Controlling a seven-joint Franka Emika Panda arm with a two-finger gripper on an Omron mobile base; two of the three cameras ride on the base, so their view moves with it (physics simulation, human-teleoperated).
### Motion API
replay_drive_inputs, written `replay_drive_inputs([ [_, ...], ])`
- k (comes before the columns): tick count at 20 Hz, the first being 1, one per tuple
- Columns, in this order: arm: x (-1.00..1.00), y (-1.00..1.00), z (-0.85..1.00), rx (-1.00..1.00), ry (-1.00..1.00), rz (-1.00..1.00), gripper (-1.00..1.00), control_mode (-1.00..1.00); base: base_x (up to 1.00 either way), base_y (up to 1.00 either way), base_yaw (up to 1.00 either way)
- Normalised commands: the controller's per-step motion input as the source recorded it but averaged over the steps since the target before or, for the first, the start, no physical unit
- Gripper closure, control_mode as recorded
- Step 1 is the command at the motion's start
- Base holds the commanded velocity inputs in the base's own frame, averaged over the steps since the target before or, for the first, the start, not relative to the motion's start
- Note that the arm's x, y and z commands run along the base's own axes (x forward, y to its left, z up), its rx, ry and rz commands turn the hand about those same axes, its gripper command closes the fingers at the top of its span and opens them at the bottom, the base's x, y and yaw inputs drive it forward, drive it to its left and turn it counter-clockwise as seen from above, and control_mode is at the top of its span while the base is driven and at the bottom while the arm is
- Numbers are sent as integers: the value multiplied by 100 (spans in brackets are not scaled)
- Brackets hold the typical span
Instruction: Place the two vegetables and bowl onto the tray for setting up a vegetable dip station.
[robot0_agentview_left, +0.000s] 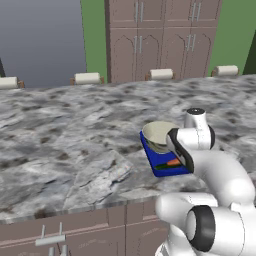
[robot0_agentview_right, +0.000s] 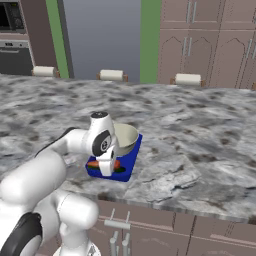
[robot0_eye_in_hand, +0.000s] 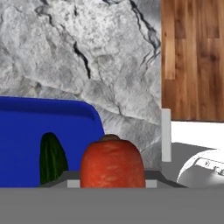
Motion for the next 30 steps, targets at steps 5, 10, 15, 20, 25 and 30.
replay_drive_inputs([
  [5, 18, -1, -14, 0, 0, -4, 100, -100, 0, 0, 0],
  [10, 15, -3, -13, 0, 0, -4, 100, -100, 0, 0, 0],
  [15, 15, -4, -14, 0, 0, -3, 100, -100, 0, 0, 0],
  [20, 15, -4, -11, 0, 0, -3, 100, -100, 0, 0, 0],
  [25, 12, -3, -7, 0, 0, -1, 100, -100, 0, 0, 0],
  [30, 9, -1, -7, 0, 0, 0, 100, -100, 0, 0, 0],
])
